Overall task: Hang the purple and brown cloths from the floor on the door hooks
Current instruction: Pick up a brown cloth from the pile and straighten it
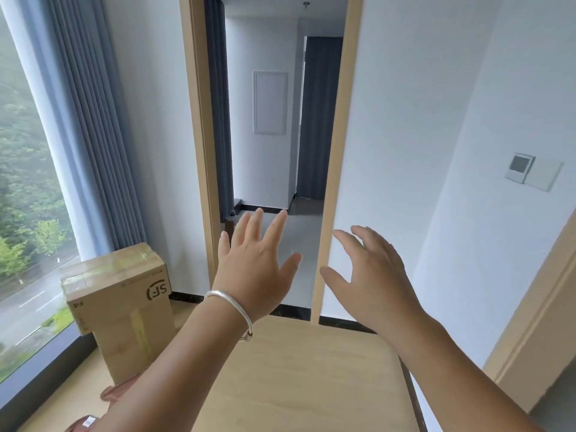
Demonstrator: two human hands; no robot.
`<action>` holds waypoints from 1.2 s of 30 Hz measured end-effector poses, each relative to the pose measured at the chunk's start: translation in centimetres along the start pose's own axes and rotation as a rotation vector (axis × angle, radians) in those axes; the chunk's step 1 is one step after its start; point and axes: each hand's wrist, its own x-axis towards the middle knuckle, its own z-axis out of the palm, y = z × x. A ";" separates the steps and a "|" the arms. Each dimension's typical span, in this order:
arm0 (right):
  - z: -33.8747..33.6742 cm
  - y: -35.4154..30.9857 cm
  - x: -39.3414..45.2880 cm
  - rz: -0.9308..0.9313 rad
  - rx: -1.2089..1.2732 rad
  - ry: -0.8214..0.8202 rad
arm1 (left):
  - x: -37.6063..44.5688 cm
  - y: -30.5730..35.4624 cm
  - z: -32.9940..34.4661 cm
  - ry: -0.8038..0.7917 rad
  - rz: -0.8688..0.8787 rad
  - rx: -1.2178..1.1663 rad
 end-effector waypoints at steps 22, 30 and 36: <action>19.5 1.8 34.6 -0.278 0.159 -0.083 | 27.0 -15.2 12.3 0.078 -0.281 0.106; 30.9 -7.8 45.3 -0.458 0.252 -0.158 | 32.4 -30.1 13.7 0.103 -0.488 0.159; 38.5 -17.4 52.3 -0.631 0.301 -0.220 | 34.5 -41.4 13.0 0.137 -0.660 0.189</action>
